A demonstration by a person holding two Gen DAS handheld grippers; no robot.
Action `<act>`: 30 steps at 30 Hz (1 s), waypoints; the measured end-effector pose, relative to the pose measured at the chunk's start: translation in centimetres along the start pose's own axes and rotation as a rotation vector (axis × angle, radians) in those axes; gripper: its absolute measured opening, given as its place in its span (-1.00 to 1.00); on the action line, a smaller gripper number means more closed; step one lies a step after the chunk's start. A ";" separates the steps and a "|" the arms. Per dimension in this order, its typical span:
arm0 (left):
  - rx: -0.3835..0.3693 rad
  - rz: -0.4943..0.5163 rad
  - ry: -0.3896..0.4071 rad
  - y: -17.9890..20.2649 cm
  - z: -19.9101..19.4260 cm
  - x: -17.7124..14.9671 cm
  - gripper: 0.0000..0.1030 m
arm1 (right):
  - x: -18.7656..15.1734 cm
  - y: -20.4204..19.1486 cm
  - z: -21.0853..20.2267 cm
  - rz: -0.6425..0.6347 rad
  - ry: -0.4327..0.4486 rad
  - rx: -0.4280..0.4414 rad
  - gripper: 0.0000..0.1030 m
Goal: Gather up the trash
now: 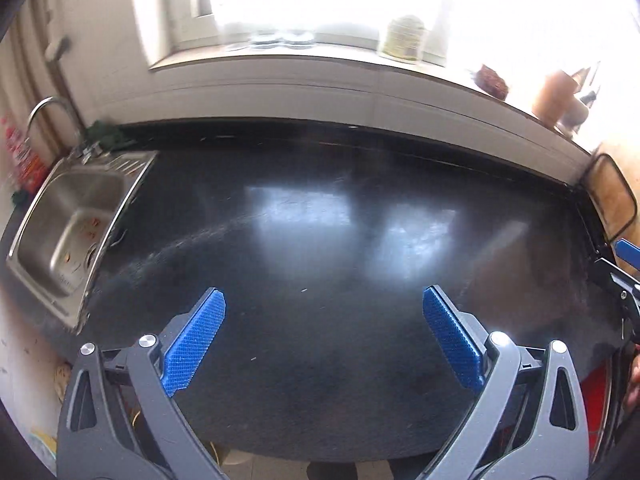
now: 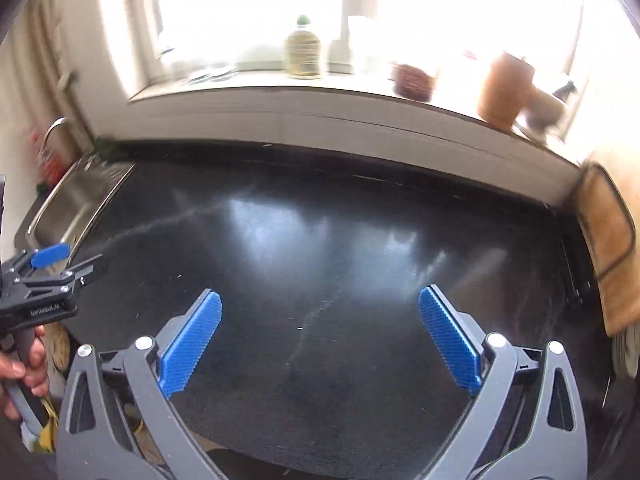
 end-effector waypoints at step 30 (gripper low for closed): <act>0.037 0.050 -0.050 3.6 2.4 2.8 0.87 | 1.5 4.3 2.8 0.082 -0.060 0.030 0.86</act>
Point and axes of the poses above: each gripper's, at about its wrist camera, not at the fingertips, and z roughly the way its jaws point, y to its right, x to its top, the point moved 4 cm from there along z, roughly the way its jaws point, and after that the axes turned 12 degrees about -y, right-handed, at the moved point
